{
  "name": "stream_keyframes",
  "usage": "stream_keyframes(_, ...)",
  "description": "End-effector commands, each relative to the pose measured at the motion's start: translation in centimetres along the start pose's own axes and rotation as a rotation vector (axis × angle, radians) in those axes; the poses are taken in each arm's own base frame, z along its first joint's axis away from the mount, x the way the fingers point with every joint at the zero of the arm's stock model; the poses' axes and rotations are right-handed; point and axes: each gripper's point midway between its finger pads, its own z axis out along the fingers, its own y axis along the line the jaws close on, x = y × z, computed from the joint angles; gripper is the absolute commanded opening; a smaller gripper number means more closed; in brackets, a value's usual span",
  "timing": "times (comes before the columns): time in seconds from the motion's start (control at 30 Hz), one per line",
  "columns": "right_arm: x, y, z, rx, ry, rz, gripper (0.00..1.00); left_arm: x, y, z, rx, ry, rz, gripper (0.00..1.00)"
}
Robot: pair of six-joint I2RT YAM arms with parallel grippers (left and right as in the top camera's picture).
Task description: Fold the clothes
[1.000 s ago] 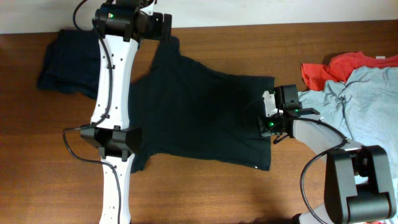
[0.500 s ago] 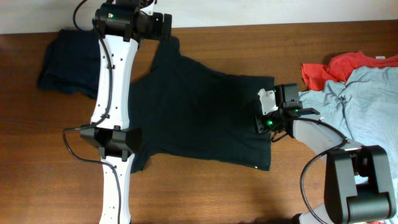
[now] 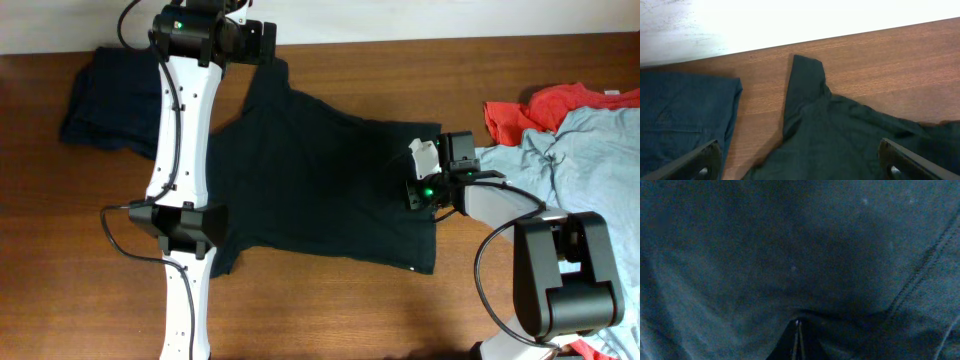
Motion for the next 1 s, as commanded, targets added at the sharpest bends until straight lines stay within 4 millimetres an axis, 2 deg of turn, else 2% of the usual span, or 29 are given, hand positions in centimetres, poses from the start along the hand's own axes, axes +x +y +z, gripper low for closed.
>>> stream_keyframes(0.0, 3.1, -3.6, 1.0, 0.189, 0.121, 0.040, 0.04, 0.1, -0.2, 0.2, 0.009, 0.005, -0.011, 0.99)
stream_keyframes(0.17, 3.5, -6.3, -0.4, 0.367, 0.168, 0.082, 0.04, 0.1, -0.2, 0.2, 0.009, 0.004, -0.011, 0.99)
stream_keyframes(0.43, 3.0, -6.4, -0.8, 0.374, 0.173, 0.097, 0.04, 0.1, -0.2, 0.2, 0.009, 0.004, -0.011, 0.99)
stream_keyframes(0.53, 0.7, -5.7, -1.8, 0.346, 0.136, 0.106, 0.04, 0.1, -0.2, 0.2, 0.009, 0.004, -0.011, 0.99)
stream_keyframes(0.67, -4.8, -3.2, -4.5, 0.231, 0.050, 0.097, 0.04, 0.1, -0.2, 0.2, 0.009, 0.004, -0.011, 0.99)
stream_keyframes(0.77, -7.7, -1.6, -6.8, 0.166, 0.025, 0.094, 0.04, 0.1, -0.2, 0.2, 0.009, 0.005, -0.011, 0.99)
stream_keyframes(0.97, -10.9, -0.7, -10.3, 0.163, -0.006, 0.086, 0.04, 0.1, -0.2, 0.2, 0.009, 0.004, -0.011, 0.99)
